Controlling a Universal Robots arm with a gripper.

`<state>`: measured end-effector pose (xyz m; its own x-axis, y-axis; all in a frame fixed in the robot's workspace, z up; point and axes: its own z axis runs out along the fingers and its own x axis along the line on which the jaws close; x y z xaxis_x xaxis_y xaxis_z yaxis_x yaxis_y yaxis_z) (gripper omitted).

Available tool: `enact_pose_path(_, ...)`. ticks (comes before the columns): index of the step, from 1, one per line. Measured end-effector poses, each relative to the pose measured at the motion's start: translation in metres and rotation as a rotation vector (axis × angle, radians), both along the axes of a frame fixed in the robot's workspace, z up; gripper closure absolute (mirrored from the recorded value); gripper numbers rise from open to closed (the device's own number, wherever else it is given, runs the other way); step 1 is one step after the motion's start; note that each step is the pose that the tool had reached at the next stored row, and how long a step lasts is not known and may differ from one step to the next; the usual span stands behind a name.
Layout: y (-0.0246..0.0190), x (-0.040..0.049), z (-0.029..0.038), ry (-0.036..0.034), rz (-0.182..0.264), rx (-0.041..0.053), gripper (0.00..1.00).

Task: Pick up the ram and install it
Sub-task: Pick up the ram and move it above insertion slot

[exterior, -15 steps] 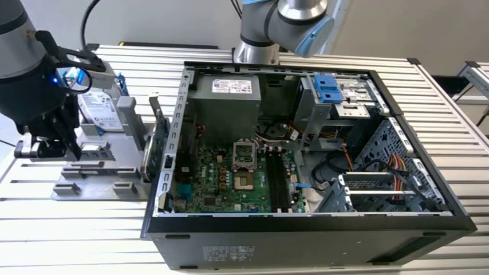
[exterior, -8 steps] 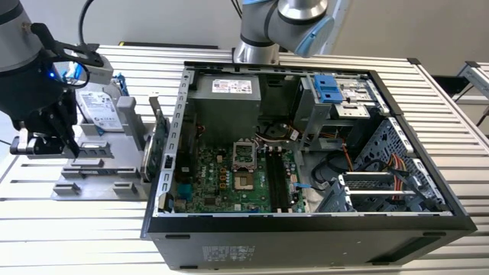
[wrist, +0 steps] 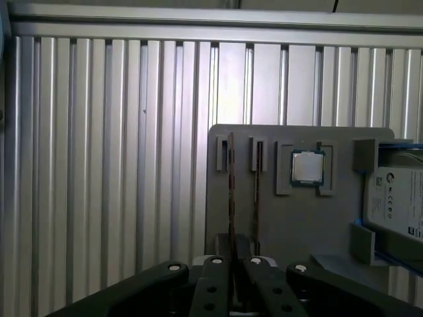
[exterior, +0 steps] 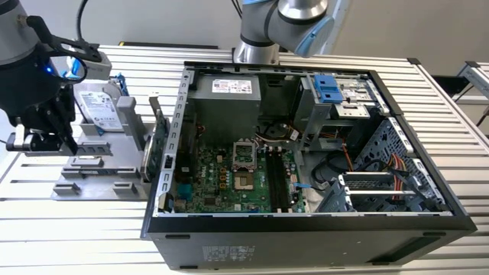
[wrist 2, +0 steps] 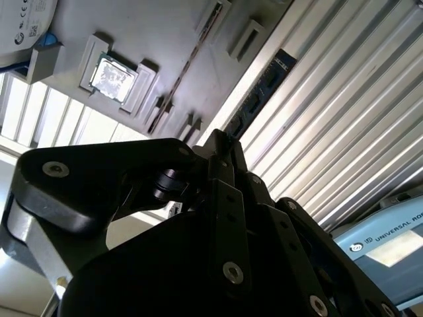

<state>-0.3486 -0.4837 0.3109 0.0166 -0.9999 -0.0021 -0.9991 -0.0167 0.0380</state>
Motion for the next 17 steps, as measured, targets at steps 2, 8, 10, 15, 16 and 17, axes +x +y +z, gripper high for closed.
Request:
enact_pose_path(2, 0.0, 0.0, 0.0016, 0.0, 0.0, 0.0, 1.0)
enact_pose_path(8, 0.0, 0.0, 0.0059, -0.0001, -0.003, -0.0001, 1.0)
enact_pose_path(10, 0.0, 0.0, 0.0071, 0.0, -0.005, 0.0, 1.0)
enact_pose_path(15, 0.0, 0.0, 0.0113, 0.0001, -0.007, 0.0, 1.0)
enact_pose_path(16, 0.0, 0.0, 0.0121, 0.0, -0.007, 0.0, 1.0)
enact_pose_path(17, 0.0, 0.0, 0.013, 0.0, -0.007, 0.0, 1.0)
